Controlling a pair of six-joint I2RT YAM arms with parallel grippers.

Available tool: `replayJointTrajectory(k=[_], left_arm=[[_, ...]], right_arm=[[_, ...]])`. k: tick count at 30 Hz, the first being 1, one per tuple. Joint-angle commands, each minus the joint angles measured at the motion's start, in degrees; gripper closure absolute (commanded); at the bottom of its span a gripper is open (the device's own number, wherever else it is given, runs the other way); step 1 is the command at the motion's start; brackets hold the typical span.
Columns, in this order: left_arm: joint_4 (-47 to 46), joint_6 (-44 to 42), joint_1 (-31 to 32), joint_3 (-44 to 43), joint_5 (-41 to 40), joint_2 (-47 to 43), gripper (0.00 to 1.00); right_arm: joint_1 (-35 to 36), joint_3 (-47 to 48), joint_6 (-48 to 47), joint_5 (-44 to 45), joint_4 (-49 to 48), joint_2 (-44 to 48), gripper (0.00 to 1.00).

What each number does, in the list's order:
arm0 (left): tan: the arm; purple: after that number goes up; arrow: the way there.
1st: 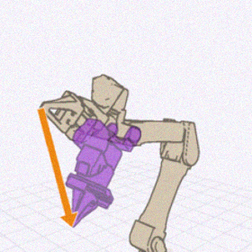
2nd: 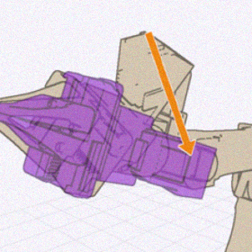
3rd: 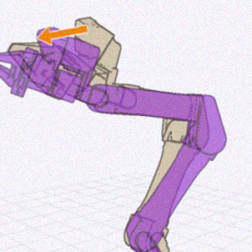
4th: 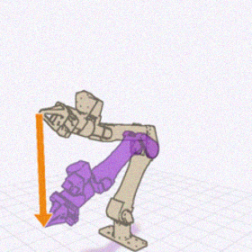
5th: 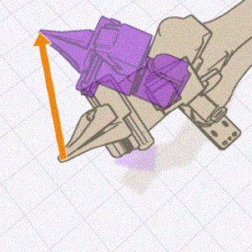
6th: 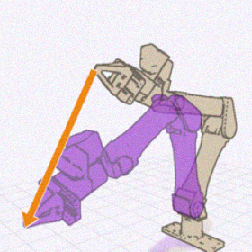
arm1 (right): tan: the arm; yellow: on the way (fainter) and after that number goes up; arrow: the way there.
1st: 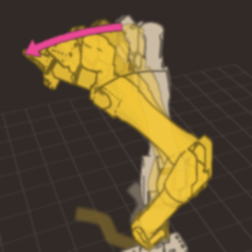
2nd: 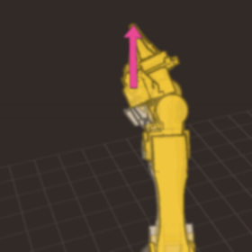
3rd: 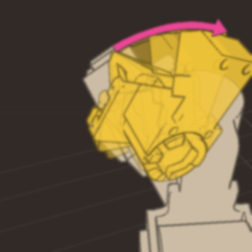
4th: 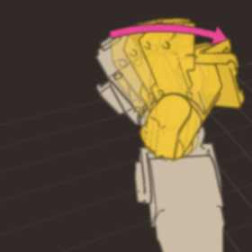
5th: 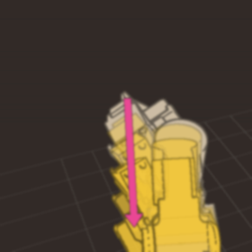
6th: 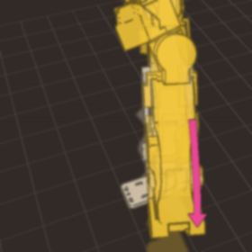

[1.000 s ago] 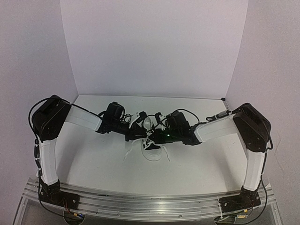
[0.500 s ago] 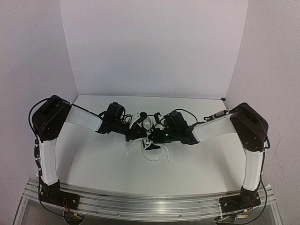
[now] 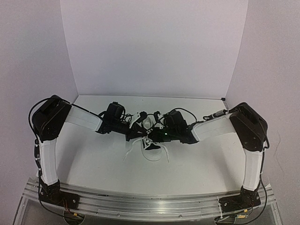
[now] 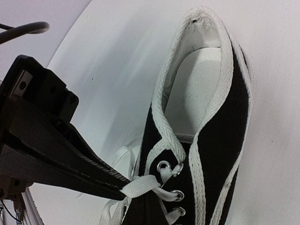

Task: Tie the shoes

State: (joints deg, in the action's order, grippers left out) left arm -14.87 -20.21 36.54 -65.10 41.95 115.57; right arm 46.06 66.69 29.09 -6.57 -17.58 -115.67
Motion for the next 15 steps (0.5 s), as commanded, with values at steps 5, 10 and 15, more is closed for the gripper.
replayJointTrajectory(k=[5, 10, 15], left_arm=[[1.1, -4.0, -2.4, 0.5, 0.9, -3.9, 0.80], [5.8, -10.6, -3.4, 0.5, 3.2, -6.2, 0.63], [5.5, -10.0, -4.7, -0.2, 3.3, -6.0, 0.66]], right_arm=[[0.2, 2.1, -1.3, 1.1, -2.5, -2.2, 1.00], [0.2, 1.8, -1.4, 1.5, -2.5, -2.4, 1.00], [0.2, 1.9, -1.7, 2.0, -2.5, -2.5, 1.00]])
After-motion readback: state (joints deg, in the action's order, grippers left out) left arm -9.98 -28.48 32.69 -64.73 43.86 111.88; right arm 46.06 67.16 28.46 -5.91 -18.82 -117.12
